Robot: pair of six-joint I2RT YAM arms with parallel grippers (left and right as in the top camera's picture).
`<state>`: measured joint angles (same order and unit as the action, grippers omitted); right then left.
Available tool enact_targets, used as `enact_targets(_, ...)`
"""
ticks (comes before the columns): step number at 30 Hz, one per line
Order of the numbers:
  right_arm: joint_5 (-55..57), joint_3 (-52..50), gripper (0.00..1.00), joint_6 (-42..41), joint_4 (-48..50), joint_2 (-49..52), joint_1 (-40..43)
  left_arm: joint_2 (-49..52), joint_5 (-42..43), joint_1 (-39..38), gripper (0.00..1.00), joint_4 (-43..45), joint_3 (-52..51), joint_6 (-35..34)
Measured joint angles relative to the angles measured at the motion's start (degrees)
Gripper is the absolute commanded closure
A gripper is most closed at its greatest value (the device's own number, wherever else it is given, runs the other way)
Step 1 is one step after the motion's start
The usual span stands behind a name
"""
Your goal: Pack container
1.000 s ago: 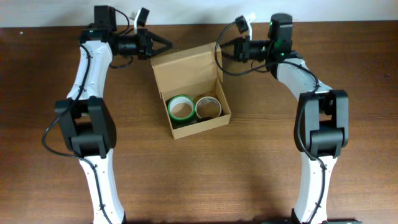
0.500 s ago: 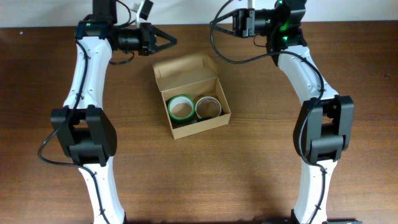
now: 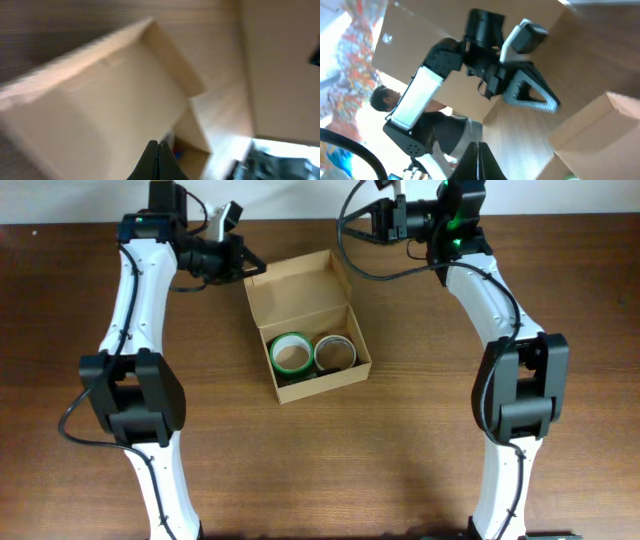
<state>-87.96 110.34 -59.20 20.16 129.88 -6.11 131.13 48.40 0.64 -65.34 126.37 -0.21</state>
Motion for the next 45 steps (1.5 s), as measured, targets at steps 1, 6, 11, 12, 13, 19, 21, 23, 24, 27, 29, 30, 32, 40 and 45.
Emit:
enact_targets(1,0.1,-0.1,0.96,1.2,-3.0,0.0,0.4,0.0,-1.4,0.2,0.98,-0.1,0.0,0.0)
enact_targets(6,2.0,-2.3,0.96,8.3,-16.9,0.2,2.0,0.0,-8.4,1.4,0.97,-1.9,0.0,0.2)
enact_targets(11,9.6,-4.9,0.96,17.8,-34.8,2.0,2.7,0.0,-14.5,2.5,0.97,-5.1,0.0,0.2)
enact_targets(12,11.7,-5.4,0.96,19.9,-39.0,2.3,2.7,0.0,-15.2,2.7,0.98,-5.6,0.0,0.2)
enact_targets(13,13.8,-5.7,0.96,21.8,-42.2,2.6,2.6,0.1,-15.7,2.8,0.98,-6.0,0.0,0.2)
enact_targets(19,31.5,-6.3,0.96,34.3,-62.5,3.3,2.5,3.9,-17.1,3.1,0.98,-9.3,0.0,0.2)
enact_targets(21,35.8,-6.3,0.96,37.5,-65.7,3.3,2.5,6.1,-17.2,3.0,0.98,-10.1,0.0,0.2)
enact_targets(23,39.6,-6.3,0.96,40.5,-68.7,3.3,2.5,8.2,-17.4,2.8,0.98,-10.7,0.0,0.2)
enact_targets(24,40.9,-6.3,0.96,41.7,-69.5,3.3,2.5,8.9,-17.3,2.7,0.98,-10.7,0.0,0.2)
enact_targets(27,43.5,-6.3,0.96,44.4,-70.8,3.3,2.5,11.0,-16.4,2.4,0.98,-10.6,0.0,0.2)
enact_targets(29,44.5,-6.3,0.96,45.5,-71.1,3.3,2.5,11.9,-14.9,2.3,0.98,-10.0,0.0,0.2)
enact_targets(30,44.9,-6.3,0.96,46.0,-71.1,3.3,2.4,12.2,-14.1,2.2,0.98,-9.4,0.0,0.2)
enact_targets(32,45.3,-6.3,0.96,46.5,-71.1,3.3,2.2,12.3,-11.8,2.2,0.98,-7.4,0.0,0.2)
enact_targets(40,42.3,-6.3,0.96,47.6,-66.1,3.3,-0.9,12.3,-1.1,2.2,0.97,-2.4,0.0,0.0)
enact_targets(45,37.1,-6.3,0.96,47.8,-62.1,3.3,-1.1,12.3,2.3,2.2,0.97,-1.5,0.0,0.0)
